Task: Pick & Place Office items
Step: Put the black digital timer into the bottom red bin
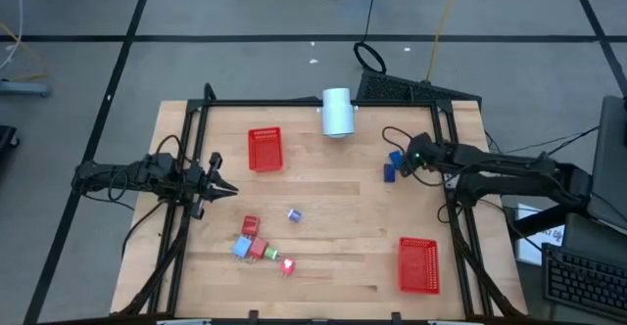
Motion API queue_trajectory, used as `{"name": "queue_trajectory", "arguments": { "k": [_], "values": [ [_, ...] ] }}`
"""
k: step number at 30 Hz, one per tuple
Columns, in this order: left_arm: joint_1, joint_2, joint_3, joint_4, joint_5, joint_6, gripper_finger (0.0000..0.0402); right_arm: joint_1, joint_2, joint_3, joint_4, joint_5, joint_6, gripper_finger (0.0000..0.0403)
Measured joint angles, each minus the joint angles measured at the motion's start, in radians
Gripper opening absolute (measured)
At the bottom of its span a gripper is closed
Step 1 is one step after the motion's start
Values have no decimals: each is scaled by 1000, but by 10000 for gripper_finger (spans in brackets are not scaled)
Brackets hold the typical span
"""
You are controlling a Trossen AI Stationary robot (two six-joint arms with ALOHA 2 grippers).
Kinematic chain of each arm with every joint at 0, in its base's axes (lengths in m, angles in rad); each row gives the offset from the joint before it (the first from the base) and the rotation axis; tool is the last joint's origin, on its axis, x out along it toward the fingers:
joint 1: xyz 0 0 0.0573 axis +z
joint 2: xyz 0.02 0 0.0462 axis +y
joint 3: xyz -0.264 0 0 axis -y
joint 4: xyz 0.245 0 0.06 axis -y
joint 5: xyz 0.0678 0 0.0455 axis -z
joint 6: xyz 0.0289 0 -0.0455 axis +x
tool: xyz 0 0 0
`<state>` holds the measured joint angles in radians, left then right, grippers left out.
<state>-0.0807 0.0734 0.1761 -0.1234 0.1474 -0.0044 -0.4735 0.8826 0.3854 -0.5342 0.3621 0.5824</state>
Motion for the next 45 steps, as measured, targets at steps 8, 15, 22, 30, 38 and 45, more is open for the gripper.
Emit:
{"name": "queue_trajectory", "arguments": {
  "k": [8, 15, 22, 30, 38, 45],
  "values": [
    [0, 0, 0, 0, 0, 0, 42, -10, 8, -114, 143, -59, 12, 286],
    [0, 0, 0, 1, 0, 0, 42, -10, 9, -155, 177, -78, -30, 275],
    [0, 0, 0, 1, 0, 0, 42, -10, 10, -157, 178, -97, -56, 256],
    [0, 0, 0, 0, 0, 0, 42, -10, 11, -157, 176, -107, -68, 229],
    [0, 0, 0, 0, 0, 0, 42, -10, 11, -158, 173, -127, -49, 203],
    [0, 0, 0, 0, 0, 0, 42, -10, 11, -159, 173, -130, -48, 177]
  ]
}}
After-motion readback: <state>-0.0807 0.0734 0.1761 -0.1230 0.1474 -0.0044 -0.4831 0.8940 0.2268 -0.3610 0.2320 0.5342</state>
